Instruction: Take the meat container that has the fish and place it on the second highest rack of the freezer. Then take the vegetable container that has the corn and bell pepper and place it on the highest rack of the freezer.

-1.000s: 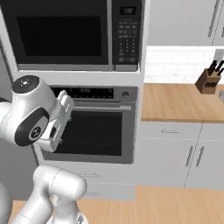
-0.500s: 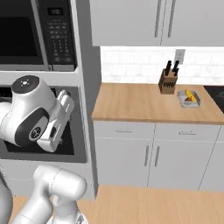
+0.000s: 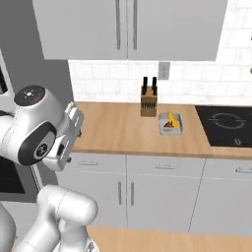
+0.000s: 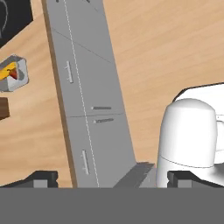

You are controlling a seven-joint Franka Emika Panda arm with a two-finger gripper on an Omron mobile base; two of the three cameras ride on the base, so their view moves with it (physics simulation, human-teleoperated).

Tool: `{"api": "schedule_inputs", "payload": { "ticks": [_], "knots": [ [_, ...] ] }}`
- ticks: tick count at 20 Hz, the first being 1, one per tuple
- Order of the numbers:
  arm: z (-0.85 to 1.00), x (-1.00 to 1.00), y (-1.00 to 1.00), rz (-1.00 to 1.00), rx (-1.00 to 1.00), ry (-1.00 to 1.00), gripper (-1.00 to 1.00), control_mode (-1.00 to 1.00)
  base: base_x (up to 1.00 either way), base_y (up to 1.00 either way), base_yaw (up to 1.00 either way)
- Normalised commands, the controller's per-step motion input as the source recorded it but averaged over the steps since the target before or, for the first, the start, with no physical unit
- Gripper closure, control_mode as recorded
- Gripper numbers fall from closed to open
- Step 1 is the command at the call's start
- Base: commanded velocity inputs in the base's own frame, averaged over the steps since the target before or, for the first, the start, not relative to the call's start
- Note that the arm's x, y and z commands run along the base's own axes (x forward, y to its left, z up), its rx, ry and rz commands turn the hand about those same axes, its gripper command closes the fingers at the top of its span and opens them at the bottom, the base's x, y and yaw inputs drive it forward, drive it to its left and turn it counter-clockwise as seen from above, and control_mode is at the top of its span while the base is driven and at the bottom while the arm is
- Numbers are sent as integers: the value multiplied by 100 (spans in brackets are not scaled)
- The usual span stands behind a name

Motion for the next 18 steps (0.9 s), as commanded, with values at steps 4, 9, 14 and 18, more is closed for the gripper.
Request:
{"api": "schedule_inputs", "payload": {
  "ticks": [4,9,14,18],
  "knots": [
    [0,0,0,0,0,0,-100,100,68,-59,14],
    [0,0,0,0,0,0,-100,100,58,-49,13],
    [0,0,0,0,0,0,-100,100,41,-38,13],
    [0,0,0,0,0,0,-100,100,23,-47,15]
  ]
}}
